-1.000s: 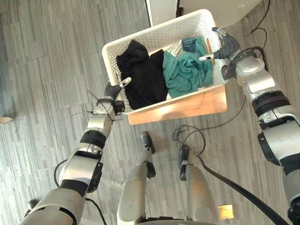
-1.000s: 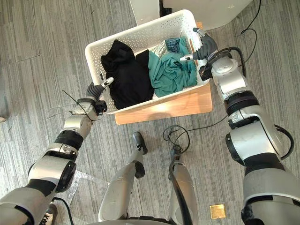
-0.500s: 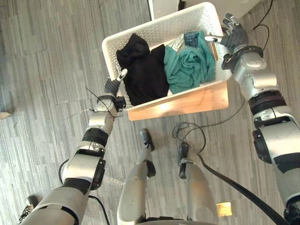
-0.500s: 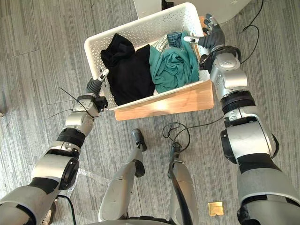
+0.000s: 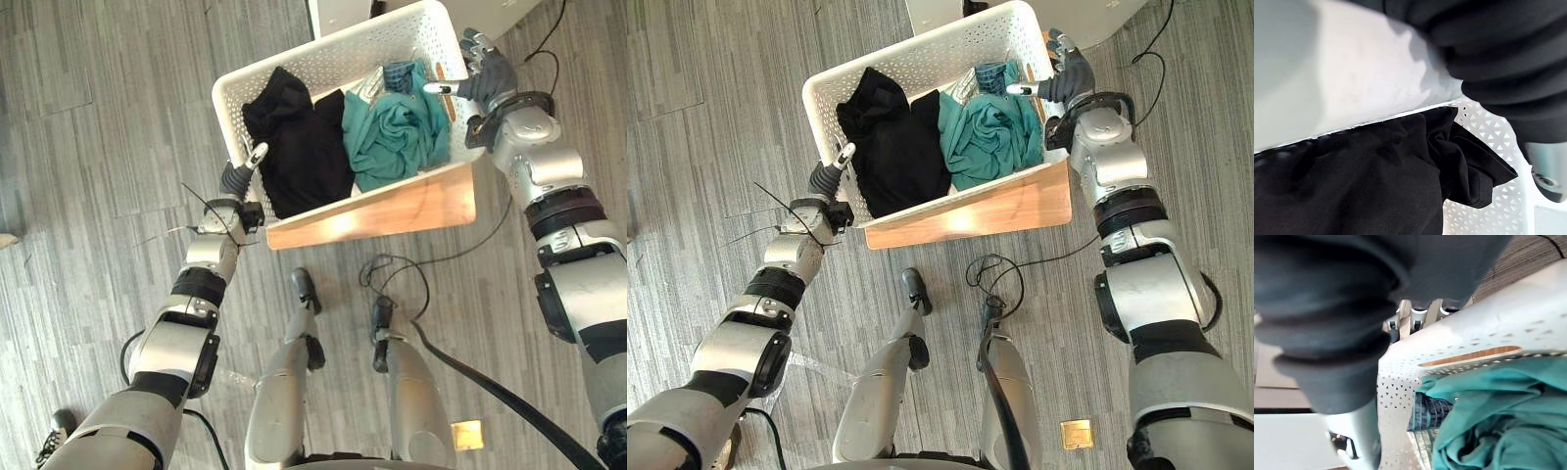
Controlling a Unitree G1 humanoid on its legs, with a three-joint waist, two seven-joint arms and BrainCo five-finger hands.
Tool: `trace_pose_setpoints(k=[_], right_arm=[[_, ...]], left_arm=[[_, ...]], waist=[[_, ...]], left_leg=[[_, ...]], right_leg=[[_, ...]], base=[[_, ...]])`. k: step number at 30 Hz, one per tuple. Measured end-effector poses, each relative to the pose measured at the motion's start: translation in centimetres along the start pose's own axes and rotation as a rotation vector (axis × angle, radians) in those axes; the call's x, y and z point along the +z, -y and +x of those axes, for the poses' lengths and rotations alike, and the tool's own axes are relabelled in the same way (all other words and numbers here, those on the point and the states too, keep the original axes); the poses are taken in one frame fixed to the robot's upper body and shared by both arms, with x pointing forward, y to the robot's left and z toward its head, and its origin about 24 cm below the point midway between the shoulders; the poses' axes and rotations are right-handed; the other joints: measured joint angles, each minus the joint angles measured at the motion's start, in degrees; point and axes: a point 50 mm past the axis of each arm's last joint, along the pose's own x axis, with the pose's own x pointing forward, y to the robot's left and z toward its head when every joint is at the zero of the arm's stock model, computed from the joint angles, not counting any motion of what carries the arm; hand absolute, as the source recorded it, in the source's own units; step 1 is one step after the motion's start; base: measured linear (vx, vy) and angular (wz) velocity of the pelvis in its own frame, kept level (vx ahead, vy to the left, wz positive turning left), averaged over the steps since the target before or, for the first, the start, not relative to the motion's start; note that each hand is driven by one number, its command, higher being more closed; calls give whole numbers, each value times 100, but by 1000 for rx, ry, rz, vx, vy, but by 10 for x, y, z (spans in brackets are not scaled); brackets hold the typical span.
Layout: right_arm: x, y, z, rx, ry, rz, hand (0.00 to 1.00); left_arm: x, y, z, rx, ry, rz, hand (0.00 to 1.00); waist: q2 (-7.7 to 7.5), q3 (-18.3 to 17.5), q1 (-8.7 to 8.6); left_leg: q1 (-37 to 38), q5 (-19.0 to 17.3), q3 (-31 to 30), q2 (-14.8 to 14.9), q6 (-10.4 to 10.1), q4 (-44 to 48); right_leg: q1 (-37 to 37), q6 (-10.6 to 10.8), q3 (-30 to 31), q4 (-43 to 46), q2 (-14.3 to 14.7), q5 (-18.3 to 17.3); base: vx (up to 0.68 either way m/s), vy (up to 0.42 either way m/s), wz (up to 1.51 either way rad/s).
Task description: Pick up the laundry basket with both hands and put the clothes into the washing machine.
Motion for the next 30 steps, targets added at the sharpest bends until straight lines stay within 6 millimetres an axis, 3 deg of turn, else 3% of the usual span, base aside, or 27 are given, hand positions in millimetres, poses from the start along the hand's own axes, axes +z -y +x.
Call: trace_pose_setpoints(k=[3,13,22,30], right_arm=[[-11,1,-1,44,-60,-100,0],[-5,6,-1,93,-68,-172,0],[-6,8,-3,125,-80,-46,0],[-3,17,-5,93,-36,131,0]], left_arm=[[0,1,0,-7,0,17,0],[4,-1,1,-44,7,43,0],[9,-5,4,-57,-10,67,0],[19,-3,7,-73,4,131,0]], waist=[[4,2,1],[12,-4,-2],[14,-5,10],[17,-6,135]], left_leg=[[-3,0,-16,-3,0,0],[-98,0,-84,-57,1,0],[-112,-1,-81,-50,1,-4],[-182,44,-19,-29,61,-3]], right_leg=[[-1,-2,-18,17,-3,-4],[-173,-61,-141,281,-102,-151],[-190,-63,-158,299,-101,-154],[-302,-63,-134,317,-87,-153]], base=[[0,0,0],[-13,-18,5],[0,0,0],[1,-8,-2]])
